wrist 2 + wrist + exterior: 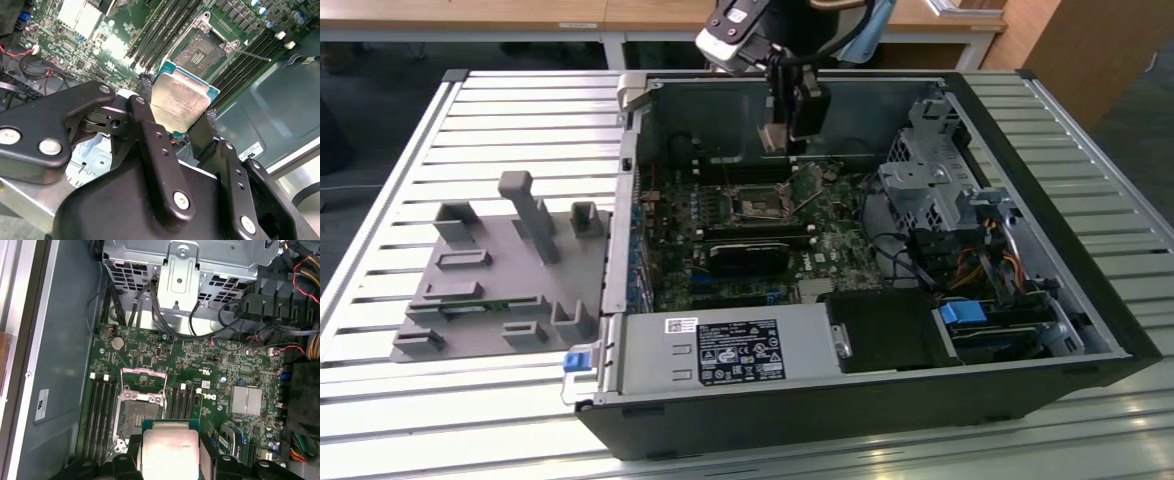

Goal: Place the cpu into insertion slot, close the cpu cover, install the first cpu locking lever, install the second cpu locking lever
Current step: 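Place the cpu into insertion slot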

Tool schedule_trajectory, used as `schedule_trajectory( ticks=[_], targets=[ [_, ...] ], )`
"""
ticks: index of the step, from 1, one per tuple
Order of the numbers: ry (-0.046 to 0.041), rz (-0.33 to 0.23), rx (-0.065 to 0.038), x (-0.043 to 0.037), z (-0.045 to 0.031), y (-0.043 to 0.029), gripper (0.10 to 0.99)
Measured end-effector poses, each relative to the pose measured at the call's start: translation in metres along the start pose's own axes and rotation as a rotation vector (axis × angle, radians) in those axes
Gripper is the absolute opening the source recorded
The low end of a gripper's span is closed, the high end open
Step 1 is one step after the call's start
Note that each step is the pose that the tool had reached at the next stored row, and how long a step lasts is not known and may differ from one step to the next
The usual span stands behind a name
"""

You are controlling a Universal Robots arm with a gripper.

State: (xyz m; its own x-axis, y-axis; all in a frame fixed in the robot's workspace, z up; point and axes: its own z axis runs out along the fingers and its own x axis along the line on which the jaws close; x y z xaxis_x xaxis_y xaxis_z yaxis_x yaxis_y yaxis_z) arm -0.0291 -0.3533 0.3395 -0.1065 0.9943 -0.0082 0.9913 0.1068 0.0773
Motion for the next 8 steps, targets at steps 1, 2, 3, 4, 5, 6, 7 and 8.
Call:
schedule_trajectory(
  ticks=[1,2,3,4,5,6,7,8],
  targets=[
    [-0.0004,0.004,0.0,0.0,0.0004,0.0,0.541],
    [-0.0013,0.011,0.0,0.0,0.0007,0.0,0.541],
    [-0.0025,0.021,0.0,0.0,0.001,-0.0001,0.541],
    [-0.0038,0.035,0.0,0.0,0.0014,-0.0001,0.541],
    [-0.0052,0.053,0.0,0.0,0.0018,-0.0001,0.541],
    [-0.0067,0.072,0.001,0.0,0.0023,-0.0002,0.541],
    [-0.008,0.089,0.001,0.0,0.0028,-0.0002,0.541],
    [-0.0089,0.101,0.001,0.0,0.0033,-0.0003,0.541]
  ],
)
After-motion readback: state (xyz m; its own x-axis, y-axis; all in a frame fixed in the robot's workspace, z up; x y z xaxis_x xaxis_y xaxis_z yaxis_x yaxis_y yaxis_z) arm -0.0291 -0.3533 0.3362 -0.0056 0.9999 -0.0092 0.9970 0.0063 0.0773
